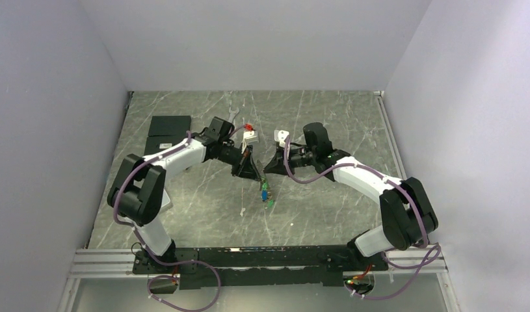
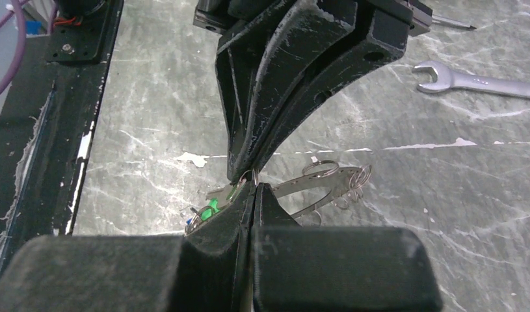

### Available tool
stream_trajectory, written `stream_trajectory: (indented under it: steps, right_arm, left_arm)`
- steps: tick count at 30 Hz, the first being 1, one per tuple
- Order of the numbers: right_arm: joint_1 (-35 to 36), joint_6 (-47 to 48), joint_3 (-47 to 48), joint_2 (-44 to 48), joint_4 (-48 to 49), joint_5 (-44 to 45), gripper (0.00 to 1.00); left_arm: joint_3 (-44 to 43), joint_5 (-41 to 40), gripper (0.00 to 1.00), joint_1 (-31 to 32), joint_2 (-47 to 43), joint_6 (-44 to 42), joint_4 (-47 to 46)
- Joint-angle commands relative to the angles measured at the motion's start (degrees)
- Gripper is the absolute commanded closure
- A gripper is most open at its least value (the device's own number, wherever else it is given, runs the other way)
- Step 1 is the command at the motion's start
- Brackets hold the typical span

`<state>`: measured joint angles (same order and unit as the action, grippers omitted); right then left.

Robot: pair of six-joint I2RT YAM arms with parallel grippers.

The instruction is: Remove the keys from the keyring

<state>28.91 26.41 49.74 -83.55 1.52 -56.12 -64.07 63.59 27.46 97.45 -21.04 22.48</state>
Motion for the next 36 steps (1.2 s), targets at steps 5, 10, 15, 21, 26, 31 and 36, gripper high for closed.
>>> stream_trajectory:
  steps: [5, 10, 15, 21, 26, 31, 36]
  right_arm:
    - [-0.25, -5.69, -2.33, 1.59, 9.82, -5.07, 1.0]
    - [-0.79, -6.44, -3.02, 1.46, 10.91, -5.3, 1.0]
    - [-1.42, -7.33, -4.0, 1.21, 12.14, -5.86, 1.0]
    - [-1.78, -11.78, -5.07, 0.56, 16.59, -5.34, 1.0]
    - [-2.11, -17.16, -6.72, 0.15, 22.01, -4.35, 1.0]
    - [-2.66, -24.05, -8.4, -0.79, 29.44, -3.63, 1.0]
    - [-2.82, -28.5, -9.91, -1.54, 34.33, -3.29, 1.0]
  left_arm:
    - [-0.37, 0.81, 1.0, -0.13, 2.31, 4.48, -3.27]
    - [-0.85, -0.02, 0.69, -0.83, -0.26, 0.84, -0.42]
    - [-1.29, 2.92, 0.65, -4.71, -4.01, -1.48, 1.37]
    - [0.24, 6.19, 0.67, -5.49, -5.88, -0.23, -1.09]
    - [1.08, 7.5, 0.68, -4.95, -5.46, 4.12, -6.2]
    - [1.77, 7.77, 0.66, -3.38, -4.52, 7.04, -9.23]
    - [3.04, 7.61, 0.66, -2.55, -4.05, 9.34, -12.05]
